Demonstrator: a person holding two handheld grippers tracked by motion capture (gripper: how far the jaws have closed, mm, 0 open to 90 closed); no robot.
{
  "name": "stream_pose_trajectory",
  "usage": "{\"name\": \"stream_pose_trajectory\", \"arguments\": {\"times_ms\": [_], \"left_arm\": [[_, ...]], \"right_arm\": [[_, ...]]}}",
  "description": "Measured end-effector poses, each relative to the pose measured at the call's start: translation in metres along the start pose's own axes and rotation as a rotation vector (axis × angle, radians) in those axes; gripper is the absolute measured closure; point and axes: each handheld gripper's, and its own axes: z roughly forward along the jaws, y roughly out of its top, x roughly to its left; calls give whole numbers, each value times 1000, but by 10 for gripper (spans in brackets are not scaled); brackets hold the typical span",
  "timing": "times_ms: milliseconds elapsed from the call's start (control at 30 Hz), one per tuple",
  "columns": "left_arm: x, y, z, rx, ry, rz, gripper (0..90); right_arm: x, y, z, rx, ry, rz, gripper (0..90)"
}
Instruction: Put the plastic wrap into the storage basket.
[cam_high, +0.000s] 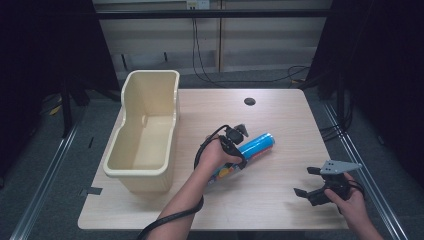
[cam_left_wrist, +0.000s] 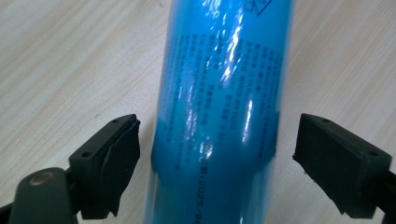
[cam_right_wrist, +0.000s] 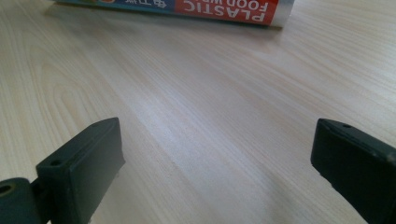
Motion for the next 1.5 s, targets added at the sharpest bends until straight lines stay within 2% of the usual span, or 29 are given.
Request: {"name": "stream_pose_trajectory", "arguments": {"times_ms": [67,100,167,233,367,400,500,567,667,733,900,933,967,1000,1033,1133,1167,1200,1233,1367,1400,1467,1500], "left_arm": [[0,0,2,9,4,15,150],[-1,-1,5,14,-4,-4,158],[0,-1,6,17,-1,6,161],[-1,-1,8,16,0,-6,174],[-1,0,10,26,-3,7,192],[0,0,10,42,-8,13,204],[-1,1,12,36,-5,13,218],[-1,1,13,36,-3,20,238],[-1,1,12,63,14,69,278],[-2,1,12,52,18,56,291],[-2,1,13,49,21,72,305],[-3,1,13,42,20,60,307],[-3,1,13,48,21,70,309],[-3,2,12,71,30,98,311],[-6,2,12,67,40,86,313],[-8,4,12,83,46,87,316],[-8,5,12,98,35,88,316],[-9,4,13,81,26,57,317],[-9,4,13,78,15,44,318],[-8,3,9,93,-12,27,319],[-8,2,5,101,-13,17,320],[-8,2,3,102,-11,25,320],[-9,2,2,99,-14,9,320]], "right_arm": [[0,0,-1,0,3,-3,24],[-1,0,-1,-1,4,-3,25],[-1,0,0,-2,3,-5,25],[0,0,0,-1,2,-1,24],[0,0,0,-1,4,-6,24],[0,0,0,-1,3,-1,24],[0,0,0,-1,2,-2,24],[0,0,0,-1,4,-5,24],[0,0,0,-2,5,-8,24],[-1,0,0,-2,5,-9,25],[0,0,0,-1,3,-4,24],[0,0,0,0,3,-6,24],[0,0,0,2,3,-8,24],[0,0,0,1,6,-10,24],[0,0,0,1,6,-9,24],[0,0,0,1,5,-9,25],[0,0,0,1,3,-7,24],[-1,0,0,0,4,-9,25],[-1,0,0,-2,2,-7,25],[-1,0,0,-3,7,-7,24],[-1,0,0,-4,10,-11,25],[-1,0,0,-1,9,-7,24],[-1,0,0,-1,9,-7,24]]}}
